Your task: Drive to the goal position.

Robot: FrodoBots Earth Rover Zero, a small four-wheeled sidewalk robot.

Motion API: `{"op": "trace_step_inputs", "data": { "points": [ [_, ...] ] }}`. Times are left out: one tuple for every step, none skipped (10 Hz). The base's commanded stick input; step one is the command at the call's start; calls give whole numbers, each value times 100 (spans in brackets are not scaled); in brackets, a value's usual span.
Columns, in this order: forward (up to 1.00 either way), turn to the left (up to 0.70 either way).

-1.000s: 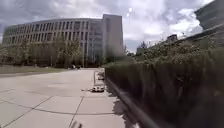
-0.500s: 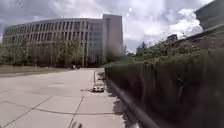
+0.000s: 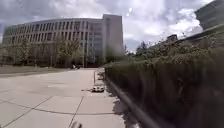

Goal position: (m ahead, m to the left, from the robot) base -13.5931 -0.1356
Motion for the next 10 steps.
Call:
{"op": "trace_step_inputs", "data": {
  "points": [
    [5, 0],
    [6, 0],
    [6, 0],
    [6, 0],
    [6, 0],
    [6, 0],
    [5, 0],
    [6, 0],
    [6, 0],
    [5, 0]
  ]
}}
